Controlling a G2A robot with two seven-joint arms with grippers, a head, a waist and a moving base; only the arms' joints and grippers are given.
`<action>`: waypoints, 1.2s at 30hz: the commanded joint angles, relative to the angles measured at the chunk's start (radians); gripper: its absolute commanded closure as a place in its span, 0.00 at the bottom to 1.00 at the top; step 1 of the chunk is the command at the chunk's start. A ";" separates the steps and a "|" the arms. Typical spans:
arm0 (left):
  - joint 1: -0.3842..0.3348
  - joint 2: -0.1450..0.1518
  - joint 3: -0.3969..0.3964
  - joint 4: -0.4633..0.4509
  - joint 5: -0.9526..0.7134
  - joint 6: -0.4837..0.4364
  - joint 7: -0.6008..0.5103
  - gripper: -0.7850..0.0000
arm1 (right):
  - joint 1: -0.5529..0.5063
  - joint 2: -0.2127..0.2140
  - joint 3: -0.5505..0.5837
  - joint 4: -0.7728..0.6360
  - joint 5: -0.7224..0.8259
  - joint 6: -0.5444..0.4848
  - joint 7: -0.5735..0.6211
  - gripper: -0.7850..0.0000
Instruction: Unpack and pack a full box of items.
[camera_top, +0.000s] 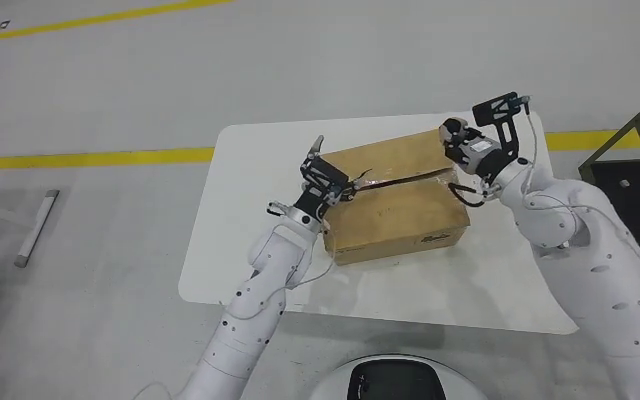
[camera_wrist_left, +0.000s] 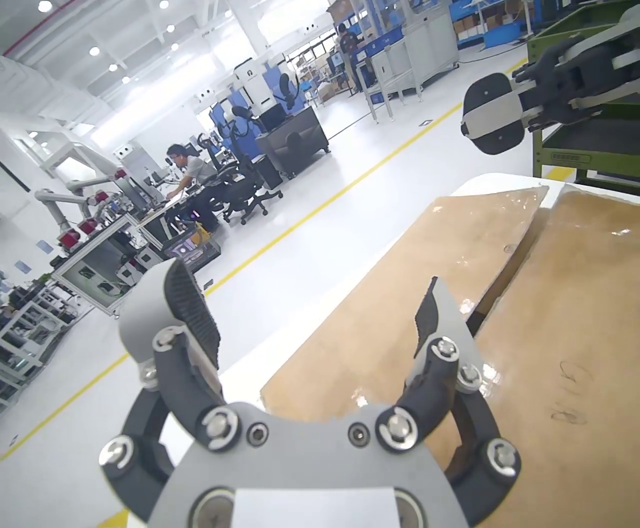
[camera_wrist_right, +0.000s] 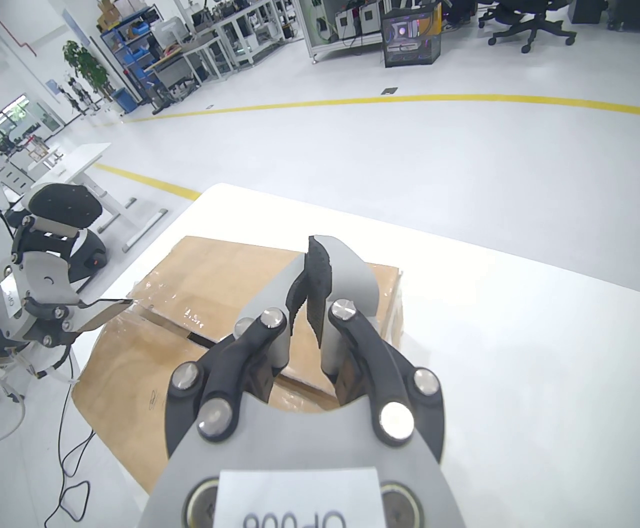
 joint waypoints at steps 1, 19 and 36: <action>0.013 0.004 -0.023 -0.023 0.005 0.006 -0.009 0.00 | -0.010 0.002 0.013 -0.011 0.003 -0.003 0.008 0.81; 0.285 0.059 -0.329 -0.221 0.001 -0.010 -0.267 0.00 | -0.045 0.004 -0.015 -0.071 0.004 -0.026 0.053 0.68; 0.313 0.066 -0.305 -0.181 0.108 -0.043 -0.216 0.00 | -0.057 0.002 -0.043 -0.088 -0.011 -0.016 0.064 0.62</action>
